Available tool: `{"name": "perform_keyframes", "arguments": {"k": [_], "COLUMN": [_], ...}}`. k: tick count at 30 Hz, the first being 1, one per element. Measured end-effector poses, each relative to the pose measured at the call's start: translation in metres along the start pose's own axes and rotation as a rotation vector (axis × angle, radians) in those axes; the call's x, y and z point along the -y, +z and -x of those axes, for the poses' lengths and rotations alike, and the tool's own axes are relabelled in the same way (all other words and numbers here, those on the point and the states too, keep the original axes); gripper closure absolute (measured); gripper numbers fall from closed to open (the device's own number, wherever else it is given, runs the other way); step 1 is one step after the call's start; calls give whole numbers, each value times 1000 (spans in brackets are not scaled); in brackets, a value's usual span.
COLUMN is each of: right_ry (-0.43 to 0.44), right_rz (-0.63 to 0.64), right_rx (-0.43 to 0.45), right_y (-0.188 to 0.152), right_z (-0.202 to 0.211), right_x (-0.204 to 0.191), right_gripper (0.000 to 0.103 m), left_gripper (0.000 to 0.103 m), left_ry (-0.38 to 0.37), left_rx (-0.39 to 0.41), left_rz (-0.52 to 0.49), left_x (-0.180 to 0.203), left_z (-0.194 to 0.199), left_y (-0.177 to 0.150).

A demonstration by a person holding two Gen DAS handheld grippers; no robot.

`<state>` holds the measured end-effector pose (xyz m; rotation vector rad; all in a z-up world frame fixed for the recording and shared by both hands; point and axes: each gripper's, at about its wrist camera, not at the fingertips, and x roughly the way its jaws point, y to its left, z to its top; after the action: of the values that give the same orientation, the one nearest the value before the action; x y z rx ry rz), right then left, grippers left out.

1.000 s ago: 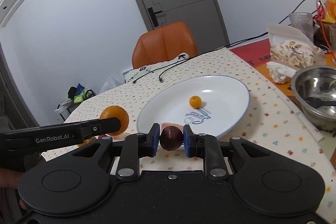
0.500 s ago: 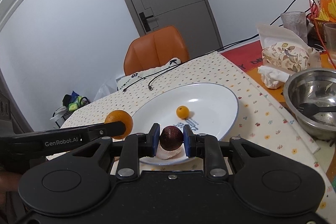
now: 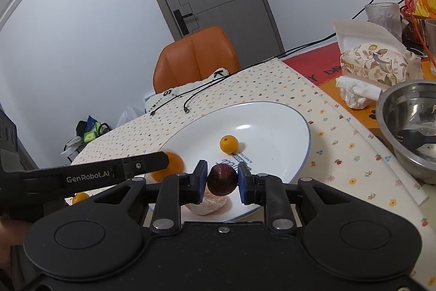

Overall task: Organize fruits
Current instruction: 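Open both tools to release the orange and the plum into the plate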

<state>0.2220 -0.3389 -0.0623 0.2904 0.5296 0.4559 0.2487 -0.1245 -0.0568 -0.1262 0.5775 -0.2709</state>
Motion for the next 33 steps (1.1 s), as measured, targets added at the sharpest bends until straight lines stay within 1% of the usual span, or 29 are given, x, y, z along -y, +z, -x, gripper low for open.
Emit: {"name": "perform_keyframes", "arguments": {"k": [2,3,5,10,13,15,19,21,23,26,30,33], "right_ry": [-1,-3,-13,-3,2,3,8,11,15,21,30,38], "right_rz": [4,4,0,12,10,13,21,27,34,43,47,48], "right_rx": [-4,-7,0,-9,-10,-8,-1,2,7,16,35,41], "right_y": [-1,-1,-2,-5,-6,-7,-7,-7,-7,-7,-7,-7], "right_z": [-2,-4,-4,-4,-2,-1,3,5,8,12,18,22], "right_x": [-2,-3,-4,-10,-14,-17,-23,-26,-30,-35,-41,-45], "right_gripper": [80,76,72,67,60,56,49,44,40,35,25,20], "left_gripper": [69,68,66,65,59,52,46,41,38,29,26,24], "left_ry": [11,13,8,14,23,29,44,56,65,83,102,109], "left_rx": [2,-3,-9,-13,-10,-8,-4,3,13,24,36,49], "left_rz": [0,2,16,35,44,46,51,55,60,69,70,68], "left_x": [-1,-1,-4,-11,-14,-15,-18,-21,-23,-26,-29,-29], "left_z": [1,1,3,12,19,24,33,38,44,52,63,71], "left_y": [0,0,-1,-3,-5,-7,-9,-9,-10,-11,-12,-13]}}
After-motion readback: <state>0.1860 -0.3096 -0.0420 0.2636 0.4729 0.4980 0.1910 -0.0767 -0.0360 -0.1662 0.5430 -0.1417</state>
